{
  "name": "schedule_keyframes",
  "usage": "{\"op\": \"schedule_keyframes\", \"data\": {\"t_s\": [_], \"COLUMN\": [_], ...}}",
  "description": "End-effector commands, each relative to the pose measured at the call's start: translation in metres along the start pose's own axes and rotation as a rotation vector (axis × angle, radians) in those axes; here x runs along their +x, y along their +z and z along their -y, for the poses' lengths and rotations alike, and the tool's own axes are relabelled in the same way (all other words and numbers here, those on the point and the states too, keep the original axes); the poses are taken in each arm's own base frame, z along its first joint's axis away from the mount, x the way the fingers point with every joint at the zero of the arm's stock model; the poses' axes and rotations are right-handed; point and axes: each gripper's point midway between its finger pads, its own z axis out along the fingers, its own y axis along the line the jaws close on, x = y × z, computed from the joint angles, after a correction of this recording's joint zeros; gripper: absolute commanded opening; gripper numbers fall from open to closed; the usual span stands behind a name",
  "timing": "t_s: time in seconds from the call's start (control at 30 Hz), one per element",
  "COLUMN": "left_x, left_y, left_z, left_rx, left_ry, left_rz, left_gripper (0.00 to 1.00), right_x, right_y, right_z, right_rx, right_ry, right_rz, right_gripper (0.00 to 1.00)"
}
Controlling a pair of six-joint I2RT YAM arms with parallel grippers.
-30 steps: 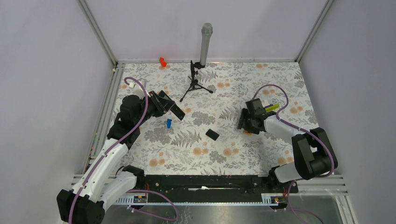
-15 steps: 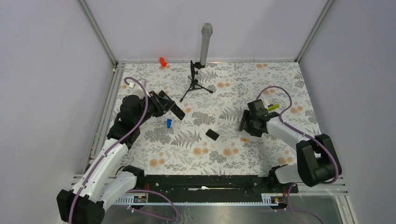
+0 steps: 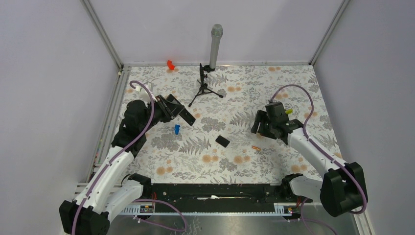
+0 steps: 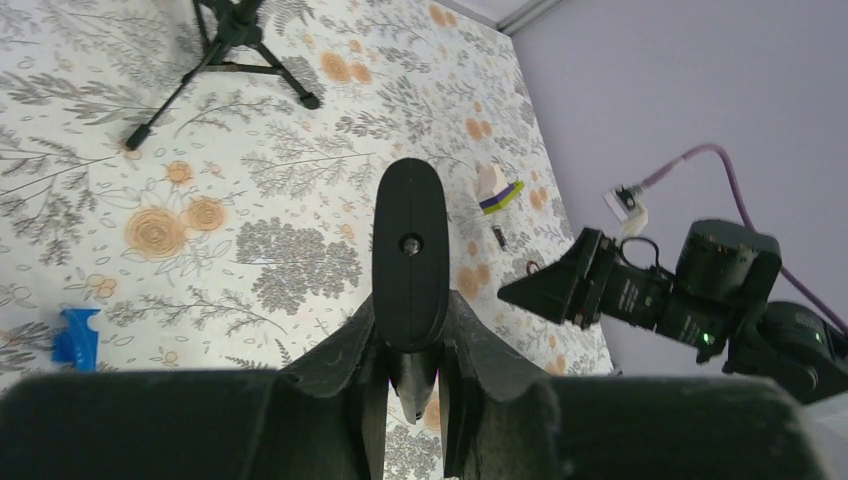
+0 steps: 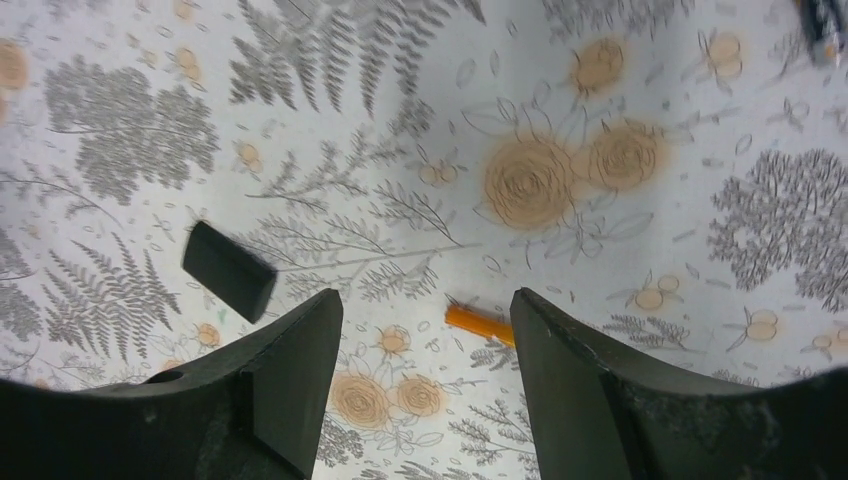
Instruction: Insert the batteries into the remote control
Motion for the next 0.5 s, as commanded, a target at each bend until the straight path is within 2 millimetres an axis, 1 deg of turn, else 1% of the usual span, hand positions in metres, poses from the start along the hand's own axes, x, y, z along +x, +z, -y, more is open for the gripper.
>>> {"op": "schedule_keyframes", "data": {"t_s": [0.0,0.1,0.13,0.2,0.27,0.33,0.37,0.47], "left_x": [-0.013,-0.010,-0.005,0.002,0.007,0.005,0.003,-0.011], "left_y": [-0.003,-0.001,-0.004,-0.007,-0.009,-0.010,-0.012,-0.008], "left_z": [0.042,0.065,0.078,0.094,0.104,0.111,0.114,0.114], "left_rx": [0.201,0.346,0.434,0.553,0.638,0.684,0.706,0.676], "left_ry": [0.055,0.136,0.178,0.241,0.295,0.334,0.355,0.379], "left_rz": [0.018,-0.035,-0.069,-0.129,-0.191,-0.224,-0.229,-0.213], "left_gripper": [0.00,0.00,0.00,0.00,0.00,0.00,0.00,0.00], "right_x": [-0.063,-0.090,-0.096,-0.098,-0.094,-0.086,-0.080,-0.057], "right_y": [-0.021,-0.034,-0.037,-0.038,-0.037,-0.035,-0.033,-0.030], "right_z": [-0.041,-0.054,-0.055,-0.058,-0.063,-0.062,-0.060,-0.055], "right_rx": [-0.107,-0.120,-0.113,-0.134,-0.172,-0.171,-0.164,-0.167], "right_ry": [-0.113,-0.204,-0.222,-0.248,-0.286,-0.349,-0.393,-0.600], "right_rz": [0.142,0.188,0.197,0.211,0.212,0.176,0.150,0.079], "right_gripper": [0.70,0.71,0.71,0.70,0.70,0.70,0.70,0.71]}}
